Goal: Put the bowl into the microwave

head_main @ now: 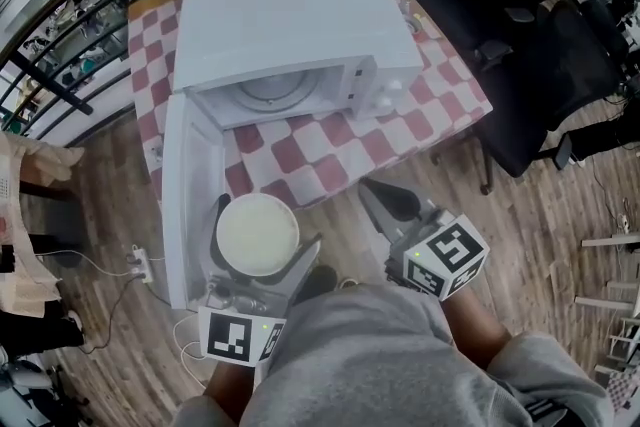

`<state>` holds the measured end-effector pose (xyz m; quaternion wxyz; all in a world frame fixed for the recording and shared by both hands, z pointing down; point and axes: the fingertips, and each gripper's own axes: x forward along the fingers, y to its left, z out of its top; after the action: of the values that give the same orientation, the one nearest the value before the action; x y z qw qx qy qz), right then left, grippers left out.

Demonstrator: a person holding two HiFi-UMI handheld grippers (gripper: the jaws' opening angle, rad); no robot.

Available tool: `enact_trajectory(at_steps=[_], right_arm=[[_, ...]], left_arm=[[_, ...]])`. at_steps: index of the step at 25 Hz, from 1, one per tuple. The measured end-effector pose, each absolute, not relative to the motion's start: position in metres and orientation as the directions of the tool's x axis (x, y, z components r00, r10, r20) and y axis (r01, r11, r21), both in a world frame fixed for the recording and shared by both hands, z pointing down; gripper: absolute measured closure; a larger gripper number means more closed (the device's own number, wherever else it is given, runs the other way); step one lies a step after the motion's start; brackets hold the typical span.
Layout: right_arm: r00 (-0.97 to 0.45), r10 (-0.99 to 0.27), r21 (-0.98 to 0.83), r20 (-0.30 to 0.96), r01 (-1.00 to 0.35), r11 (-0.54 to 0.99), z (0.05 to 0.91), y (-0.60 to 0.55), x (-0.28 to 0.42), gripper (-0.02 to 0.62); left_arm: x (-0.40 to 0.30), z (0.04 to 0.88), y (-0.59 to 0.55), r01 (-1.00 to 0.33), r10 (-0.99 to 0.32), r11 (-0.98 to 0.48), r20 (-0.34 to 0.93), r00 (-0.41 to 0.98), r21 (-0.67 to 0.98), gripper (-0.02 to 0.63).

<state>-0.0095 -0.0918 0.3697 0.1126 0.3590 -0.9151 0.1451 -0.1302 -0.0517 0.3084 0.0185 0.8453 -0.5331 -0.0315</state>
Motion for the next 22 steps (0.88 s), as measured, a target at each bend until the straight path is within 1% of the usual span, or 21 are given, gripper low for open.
enact_trajectory(at_steps=[10,15,22], right_arm=[[-0.715,-0.63,-0.168,0.303,-0.691,0.703,0.371,-0.103,-0.036,0.598],[-0.708,-0.64,-0.157,0.299,-0.698,0.699,0.368,-0.104,-0.038,0.598],[-0.7,-0.644,-0.136,0.309,-0.702,0.699,0.363,-0.104,-0.039,0.598]], left_arm=[[-0.146,0.309,-0.063,-0.89,-0.891,-0.452,-0.061,0.449,0.061,0.069],[-0.148,0.306,-0.063,-0.886,-0.888,-0.459,-0.078,0.454,0.068,0.069],[-0.15,0.306,-0.062,-0.885,-0.887,-0.46,-0.069,0.456,0.075,0.069]])
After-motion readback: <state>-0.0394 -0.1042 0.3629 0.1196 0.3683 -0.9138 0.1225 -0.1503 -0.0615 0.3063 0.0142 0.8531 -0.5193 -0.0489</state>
